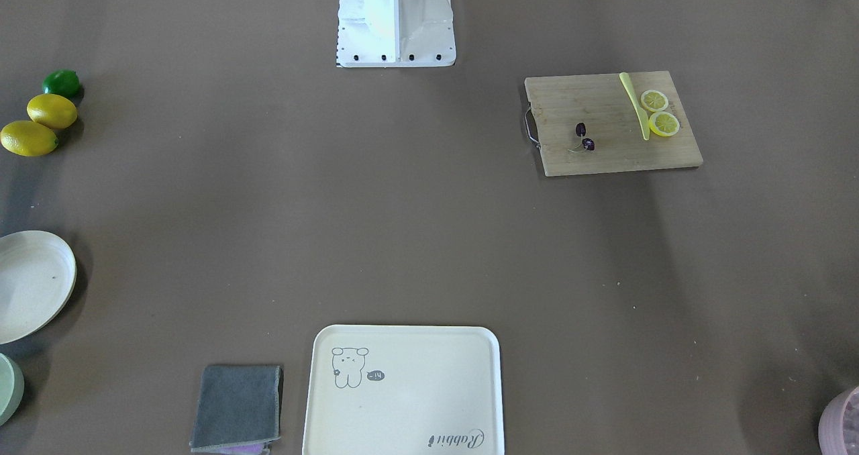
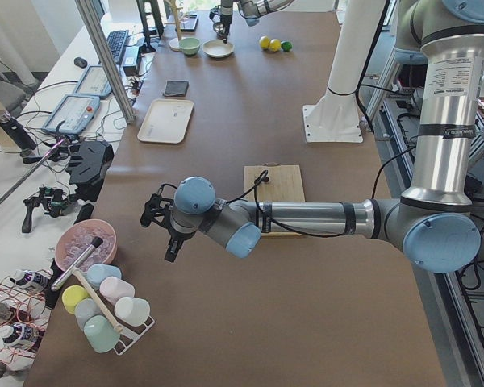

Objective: Place red cherry on plate
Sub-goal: 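Grasp the rim of the white plate with the right gripper, then slide the plate to center with right gripper while left arm approaches board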

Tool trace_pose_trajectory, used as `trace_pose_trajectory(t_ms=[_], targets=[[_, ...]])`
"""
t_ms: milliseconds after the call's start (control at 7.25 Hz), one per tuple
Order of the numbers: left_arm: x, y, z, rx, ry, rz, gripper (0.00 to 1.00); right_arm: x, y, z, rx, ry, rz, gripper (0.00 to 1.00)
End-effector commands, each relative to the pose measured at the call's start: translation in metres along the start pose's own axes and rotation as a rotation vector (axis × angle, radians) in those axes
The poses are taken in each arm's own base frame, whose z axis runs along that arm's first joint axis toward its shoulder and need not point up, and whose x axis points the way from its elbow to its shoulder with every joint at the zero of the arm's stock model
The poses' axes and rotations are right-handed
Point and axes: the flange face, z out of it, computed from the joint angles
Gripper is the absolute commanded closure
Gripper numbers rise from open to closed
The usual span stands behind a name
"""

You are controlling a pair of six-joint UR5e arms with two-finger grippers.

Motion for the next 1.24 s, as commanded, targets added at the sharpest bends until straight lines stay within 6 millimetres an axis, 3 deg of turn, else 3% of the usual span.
trace_pose_trajectory(t_ms=[0,138,552,828,1103], targets=[[0.001,-0.001,0.0,0.001,0.0,0.001,0.02,0.001,0.001,0.001,-0.003,0.001,0.0,0.87],[0.001,-0.002,-0.001,0.002,0.001,0.002,0.02,0.002,0.002,0.001,-0.003,0.0,0.002,1.0],[0.003,-0.004,-0.002,0.006,0.002,0.007,0.02,-0.007,0.004,-0.005,-0.023,-0.042,-0.009,1.0],[0.003,-0.005,-0.002,0.006,0.002,0.005,0.02,-0.009,0.004,-0.023,-0.089,-0.18,0.0,1.0],[0.003,-0.005,-0.001,0.006,0.002,0.007,0.02,-0.041,-0.006,-0.044,-0.092,-0.253,-0.041,1.0]])
